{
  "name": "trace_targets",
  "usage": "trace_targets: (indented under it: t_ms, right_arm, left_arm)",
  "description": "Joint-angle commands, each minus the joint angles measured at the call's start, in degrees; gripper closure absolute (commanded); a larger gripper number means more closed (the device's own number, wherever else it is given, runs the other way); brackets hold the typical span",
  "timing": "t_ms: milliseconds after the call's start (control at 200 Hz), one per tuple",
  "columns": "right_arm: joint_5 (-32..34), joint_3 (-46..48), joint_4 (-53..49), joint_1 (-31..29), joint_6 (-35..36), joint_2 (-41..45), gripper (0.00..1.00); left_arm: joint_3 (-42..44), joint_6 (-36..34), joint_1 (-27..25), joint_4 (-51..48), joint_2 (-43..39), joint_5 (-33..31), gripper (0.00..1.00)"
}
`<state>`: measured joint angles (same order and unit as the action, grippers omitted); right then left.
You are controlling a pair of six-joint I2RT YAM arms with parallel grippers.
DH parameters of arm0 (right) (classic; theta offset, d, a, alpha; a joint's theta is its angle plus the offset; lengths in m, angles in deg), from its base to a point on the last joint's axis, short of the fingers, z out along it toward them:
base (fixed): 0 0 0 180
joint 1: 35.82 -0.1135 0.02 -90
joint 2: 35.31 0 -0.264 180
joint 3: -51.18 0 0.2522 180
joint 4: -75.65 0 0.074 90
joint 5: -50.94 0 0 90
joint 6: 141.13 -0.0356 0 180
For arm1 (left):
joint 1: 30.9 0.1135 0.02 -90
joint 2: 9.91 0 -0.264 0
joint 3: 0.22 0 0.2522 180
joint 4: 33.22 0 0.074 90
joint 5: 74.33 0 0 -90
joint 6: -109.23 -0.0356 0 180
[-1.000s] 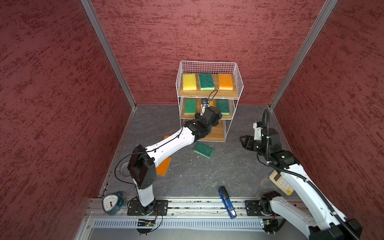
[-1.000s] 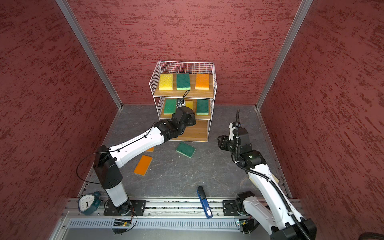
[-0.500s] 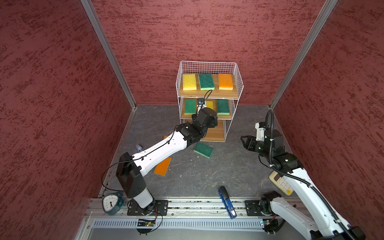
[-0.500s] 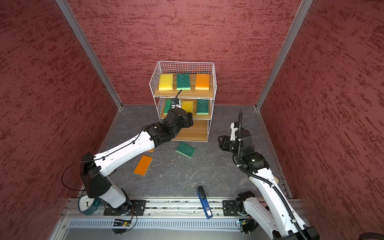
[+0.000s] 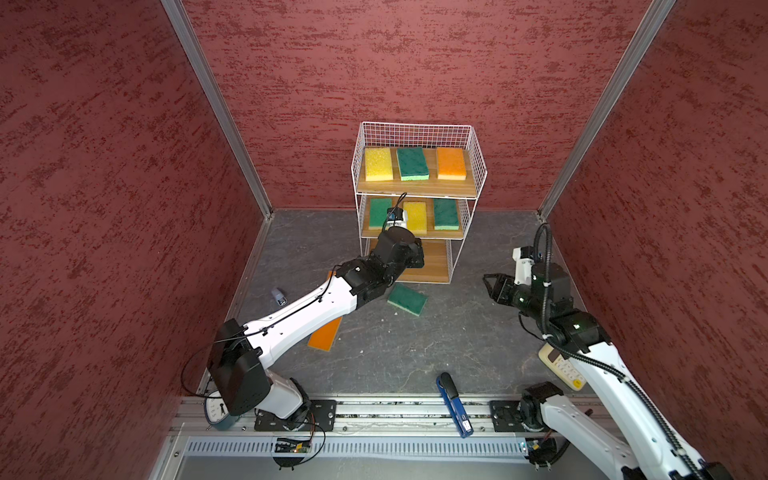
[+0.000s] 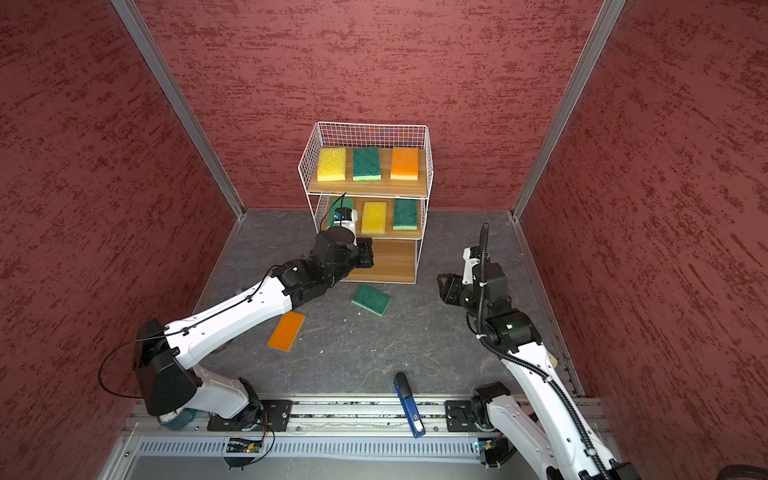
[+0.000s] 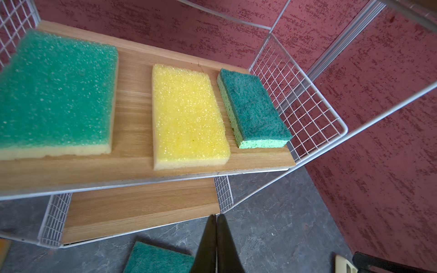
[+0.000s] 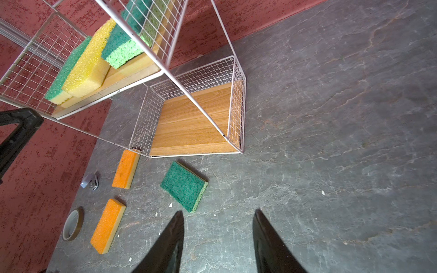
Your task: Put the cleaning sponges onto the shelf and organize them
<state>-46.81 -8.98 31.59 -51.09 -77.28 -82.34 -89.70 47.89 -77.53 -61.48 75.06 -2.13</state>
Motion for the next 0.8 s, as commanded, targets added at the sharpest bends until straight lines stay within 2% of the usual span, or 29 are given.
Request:
trace_targets:
  t_ms: [0, 792]
  right_arm:
    - [-0.61, 0.33, -0.28, 0.15, -0.04, 0.78, 0.52]
    - [-1.21, 0.07, 2.0, 0.13, 0.58, -2.05, 0.52]
  left_arm:
    - [-0.63, 0.27, 0.93, 2.82, 0.9, 3.63, 0.99]
    - [-3.21, 0.26, 2.43, 4.83, 6.89, 2.21, 1.0]
